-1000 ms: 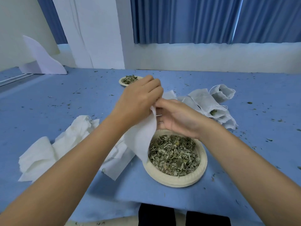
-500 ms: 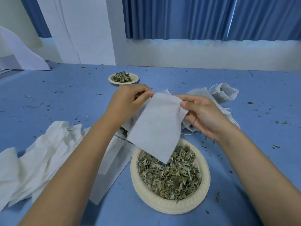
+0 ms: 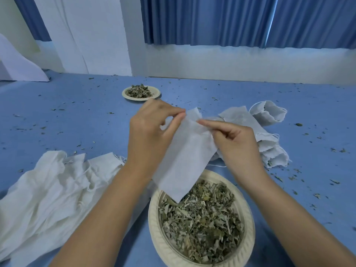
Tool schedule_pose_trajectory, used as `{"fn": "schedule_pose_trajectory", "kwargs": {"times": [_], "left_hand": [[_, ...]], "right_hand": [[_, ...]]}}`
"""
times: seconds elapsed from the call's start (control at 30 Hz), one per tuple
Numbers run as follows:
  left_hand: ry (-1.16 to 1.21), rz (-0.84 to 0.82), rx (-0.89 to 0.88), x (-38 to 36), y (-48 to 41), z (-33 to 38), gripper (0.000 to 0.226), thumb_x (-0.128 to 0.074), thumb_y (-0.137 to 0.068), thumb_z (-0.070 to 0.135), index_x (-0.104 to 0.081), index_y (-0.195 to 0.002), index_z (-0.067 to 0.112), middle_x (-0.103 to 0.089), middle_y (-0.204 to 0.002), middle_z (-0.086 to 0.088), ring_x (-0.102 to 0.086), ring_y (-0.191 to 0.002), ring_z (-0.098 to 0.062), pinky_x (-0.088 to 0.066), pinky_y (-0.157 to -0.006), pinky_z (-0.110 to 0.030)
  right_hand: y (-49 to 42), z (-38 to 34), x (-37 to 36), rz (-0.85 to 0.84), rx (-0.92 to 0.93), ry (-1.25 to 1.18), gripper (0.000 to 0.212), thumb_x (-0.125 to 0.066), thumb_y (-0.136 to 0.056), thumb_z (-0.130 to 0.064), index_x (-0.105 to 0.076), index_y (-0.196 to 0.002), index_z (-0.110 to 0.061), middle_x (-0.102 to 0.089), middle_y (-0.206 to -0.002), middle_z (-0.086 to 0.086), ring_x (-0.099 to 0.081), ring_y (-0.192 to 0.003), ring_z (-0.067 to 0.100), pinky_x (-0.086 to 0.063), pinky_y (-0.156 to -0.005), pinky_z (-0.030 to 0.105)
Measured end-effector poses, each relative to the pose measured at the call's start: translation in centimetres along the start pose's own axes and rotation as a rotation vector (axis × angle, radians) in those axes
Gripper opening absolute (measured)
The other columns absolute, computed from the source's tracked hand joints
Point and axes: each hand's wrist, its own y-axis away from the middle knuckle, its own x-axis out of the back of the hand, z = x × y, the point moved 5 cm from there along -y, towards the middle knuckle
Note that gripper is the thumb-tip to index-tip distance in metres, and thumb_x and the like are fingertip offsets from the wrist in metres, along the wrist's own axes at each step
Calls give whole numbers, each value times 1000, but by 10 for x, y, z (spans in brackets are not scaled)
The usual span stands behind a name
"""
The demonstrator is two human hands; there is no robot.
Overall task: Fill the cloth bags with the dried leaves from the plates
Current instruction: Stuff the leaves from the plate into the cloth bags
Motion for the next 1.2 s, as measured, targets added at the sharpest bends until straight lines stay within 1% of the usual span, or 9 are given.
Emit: {"fn": "schedule_pose_trajectory", "kwargs": {"times": [0.07, 0.13, 0.27, 0.4, 0.6, 0.77, 0.87, 1.0, 1.2], "left_hand": [[17, -120, -165, -11, 7, 16, 6, -75, -84, 6, -75, -83, 0, -68, -75, -7, -50, -68, -8, -40, -69, -15], [64, -260, -239, -22, 14, 24, 6, -75, -82, 3, -75, -85, -3, -68, -76, -11, -61, -67, -20, -46, -66, -21], [137, -351, -128, -25, 15, 21, 12, -73, -82, -2, -74, -94, -2, -69, -81, -10, -66, -73, -23, -52, -69, -31], [166, -364, -49, -22, 15, 18, 22, -67, -86, -5, -73, -106, 3, -68, -83, -6, -60, -79, -15, -49, -75, -24], [186, -357, -134, -21, 16, 16, 14, -70, -83, -6, -74, -96, -1, -67, -79, -13, -65, -73, -24, -52, -66, -37], [225, -307, -128, -18, 18, 12, 10, -68, -85, -2, -75, -91, 0, -69, -80, -11, -65, -75, -16, -52, -70, -27], [257, -315, -47, -18, 18, 8, 9, -67, -85, -6, -73, -84, 1, -67, -80, -4, -59, -74, -6, -49, -71, -21], [329, -313, 116, -19, 18, 0, 12, -60, -88, -4, -64, -81, 4, -58, -77, 6, -55, -71, -11, -45, -67, -27], [574, -330, 342, -11, 17, -14, 12, -56, -88, 7, -58, -82, 16, -58, -78, 4, -52, -73, -14, -41, -69, -25]], "right_hand": [[3, 2, -4, -10, -12, 10, 48, -47, -92, 3, -76, -90, -35, -63, -60, 0, -55, -67, 53, -50, -69, 67], [5, 4, -7, -36, -15, -4, 44, -47, -92, 4, -74, -93, -31, -71, -74, -8, -64, -73, 35, -54, -81, 51], [8, 10, -12, -140, -147, -273, 32, -45, -93, 3, -72, -100, -13, -75, -80, -1, -69, -73, 9, -56, -71, 27], [8, 17, -11, -163, -277, -560, 30, -45, -96, -7, -75, -93, -8, -74, -94, 13, -70, -89, 19, -58, -79, 28], [10, 19, -10, -197, -343, -551, 20, -62, -84, -8, -70, -101, -2, -73, -98, 15, -69, -89, 18, -57, -78, 25], [13, 15, -9, -191, -317, -443, 9, -64, -84, -4, -70, -89, 0, -71, -86, 14, -67, -77, 16, -57, -72, 22], [15, 16, -9, -170, -371, -477, 9, -60, -87, -2, -67, -81, 0, -69, -76, 11, -66, -70, 14, -57, -68, 21], [15, 14, -7, -99, -366, -494, 15, -54, -91, 4, -63, -80, 0, -68, -67, 3, -65, -62, 8, -53, -61, 15], [23, 3, -11, -172, -303, -487, 13, -55, -92, -1, -61, -80, -3, -71, -77, 7, -70, -75, 15, -56, -74, 22]]}}
